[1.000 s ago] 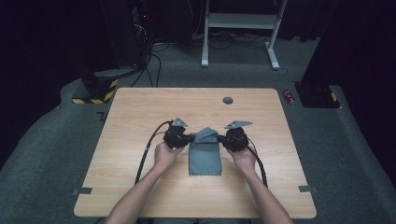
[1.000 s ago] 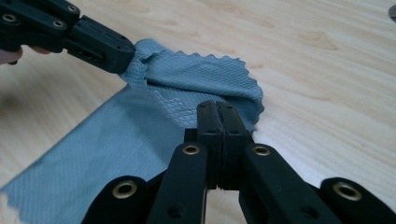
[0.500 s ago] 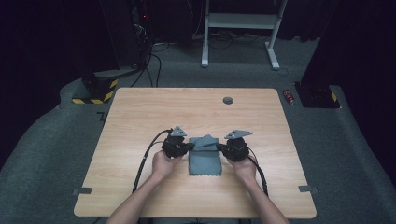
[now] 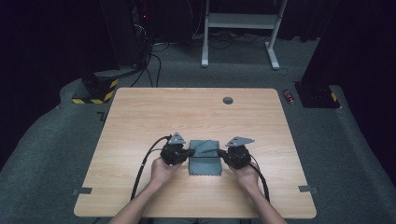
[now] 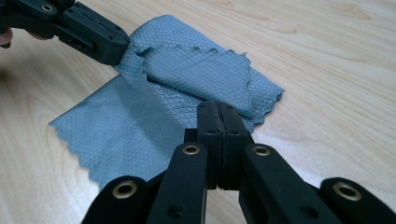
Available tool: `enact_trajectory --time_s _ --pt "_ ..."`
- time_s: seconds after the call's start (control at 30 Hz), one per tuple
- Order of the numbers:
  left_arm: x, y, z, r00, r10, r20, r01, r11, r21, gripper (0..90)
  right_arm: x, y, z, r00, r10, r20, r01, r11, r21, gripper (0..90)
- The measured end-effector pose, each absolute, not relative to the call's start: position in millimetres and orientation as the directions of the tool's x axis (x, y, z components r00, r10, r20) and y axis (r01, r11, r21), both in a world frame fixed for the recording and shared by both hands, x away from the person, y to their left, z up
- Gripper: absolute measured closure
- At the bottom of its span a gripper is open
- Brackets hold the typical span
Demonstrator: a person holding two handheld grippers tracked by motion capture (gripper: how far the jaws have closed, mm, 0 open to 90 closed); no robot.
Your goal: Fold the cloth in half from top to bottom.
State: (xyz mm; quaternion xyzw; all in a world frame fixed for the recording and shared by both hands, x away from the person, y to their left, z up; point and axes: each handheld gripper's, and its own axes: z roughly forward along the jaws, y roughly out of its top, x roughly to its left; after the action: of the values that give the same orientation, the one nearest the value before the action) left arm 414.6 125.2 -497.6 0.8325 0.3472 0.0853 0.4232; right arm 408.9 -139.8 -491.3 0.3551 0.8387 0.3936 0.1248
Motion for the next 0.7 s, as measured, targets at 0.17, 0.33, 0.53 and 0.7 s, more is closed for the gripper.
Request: enact_trajectory --time_s 0.17,0.33,0.53,0.7 --pt "406.5 124.7 -498.3 0.754 0.641 -0.143 0.496 -0.413 0.764 88.5 400.6 -140.4 -493.3 -0.724 0.687 0.061 0.487 0.447 0.751 89.2" --pt "396.8 123.7 -501.3 0.76 0.637 -0.13 0.487 -0.425 0.763 88.4 392.3 -141.7 -494.9 -0.73 0.68 0.064 0.485 0.45 0.75 89.2" --pt "385.4 124.3 -506.2 0.763 0.633 -0.131 0.485 -0.427 0.763 88.4 380.4 -142.5 -497.6 -0.739 0.671 0.065 0.48 0.457 0.749 89.1" --pt "380.1 124.2 -507.9 0.765 0.632 -0.124 0.48 -0.432 0.763 88.2 375.6 -141.9 -500.7 -0.744 0.666 0.056 0.477 0.47 0.743 89.0"
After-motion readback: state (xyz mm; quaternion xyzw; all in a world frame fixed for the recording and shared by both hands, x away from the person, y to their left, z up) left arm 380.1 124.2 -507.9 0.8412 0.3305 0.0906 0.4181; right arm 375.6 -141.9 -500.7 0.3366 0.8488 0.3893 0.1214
